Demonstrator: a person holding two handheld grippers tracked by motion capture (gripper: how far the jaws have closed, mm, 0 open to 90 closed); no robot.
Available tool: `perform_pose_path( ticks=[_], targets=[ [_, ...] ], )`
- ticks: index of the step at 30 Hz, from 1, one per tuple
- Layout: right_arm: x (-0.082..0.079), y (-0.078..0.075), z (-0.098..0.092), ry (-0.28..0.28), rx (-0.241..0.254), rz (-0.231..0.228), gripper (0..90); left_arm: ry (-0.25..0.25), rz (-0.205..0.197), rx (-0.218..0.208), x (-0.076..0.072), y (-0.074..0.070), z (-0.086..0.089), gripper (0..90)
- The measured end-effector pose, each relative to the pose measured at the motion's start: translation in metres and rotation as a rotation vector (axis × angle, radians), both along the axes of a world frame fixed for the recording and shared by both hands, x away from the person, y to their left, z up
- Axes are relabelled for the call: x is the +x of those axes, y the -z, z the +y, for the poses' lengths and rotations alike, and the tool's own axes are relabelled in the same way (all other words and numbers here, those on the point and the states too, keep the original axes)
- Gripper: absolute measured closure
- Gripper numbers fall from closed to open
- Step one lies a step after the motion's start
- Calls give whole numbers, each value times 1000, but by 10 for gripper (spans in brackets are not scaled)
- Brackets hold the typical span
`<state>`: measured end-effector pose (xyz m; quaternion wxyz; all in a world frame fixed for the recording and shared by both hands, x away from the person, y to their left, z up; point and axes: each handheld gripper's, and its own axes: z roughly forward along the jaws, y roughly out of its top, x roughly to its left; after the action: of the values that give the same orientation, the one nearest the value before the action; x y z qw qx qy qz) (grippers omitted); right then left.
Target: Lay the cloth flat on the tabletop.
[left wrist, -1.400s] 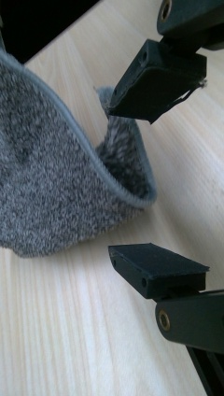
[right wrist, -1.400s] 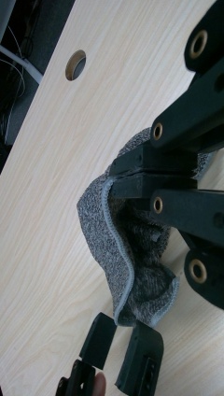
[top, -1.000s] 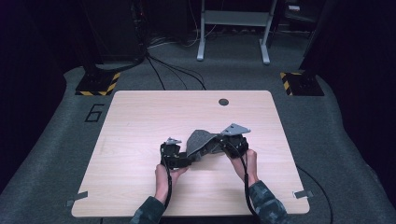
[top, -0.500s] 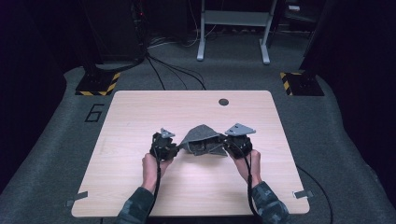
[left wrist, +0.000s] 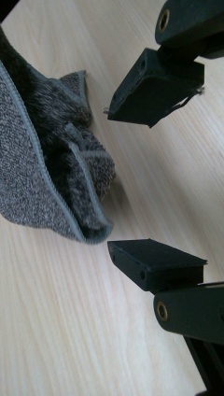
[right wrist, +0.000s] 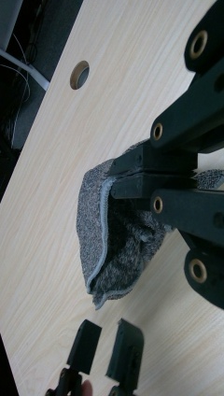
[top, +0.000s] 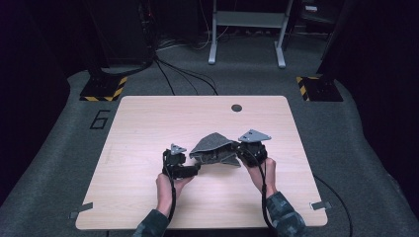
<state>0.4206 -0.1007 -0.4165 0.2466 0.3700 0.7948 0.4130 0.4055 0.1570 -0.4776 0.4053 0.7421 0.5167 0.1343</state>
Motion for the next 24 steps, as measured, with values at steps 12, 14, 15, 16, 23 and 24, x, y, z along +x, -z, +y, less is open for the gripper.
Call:
perform_pose_path(
  ticks=[12,14,15,16,23,24],
  targets=[
    [-1,1,-1,13,9,3,888,-128,31,-61,26,15,-10,399],
    [-1,0,-3,15,5,1,888,-135,20,-61,25,15,-7,512],
    [-1,0,-6,16,2,-4,888,-131,21,-56,24,15,-5,551],
    [-1,-1,-8,25,10,0,888,-132,24,-51,24,15,-4,611],
    [1,-1,-20,58,29,2,888,-103,-37,-19,21,12,16,848],
    [2,-1,-21,53,27,-4,888,-94,-61,-4,19,9,19,858]
  ],
)
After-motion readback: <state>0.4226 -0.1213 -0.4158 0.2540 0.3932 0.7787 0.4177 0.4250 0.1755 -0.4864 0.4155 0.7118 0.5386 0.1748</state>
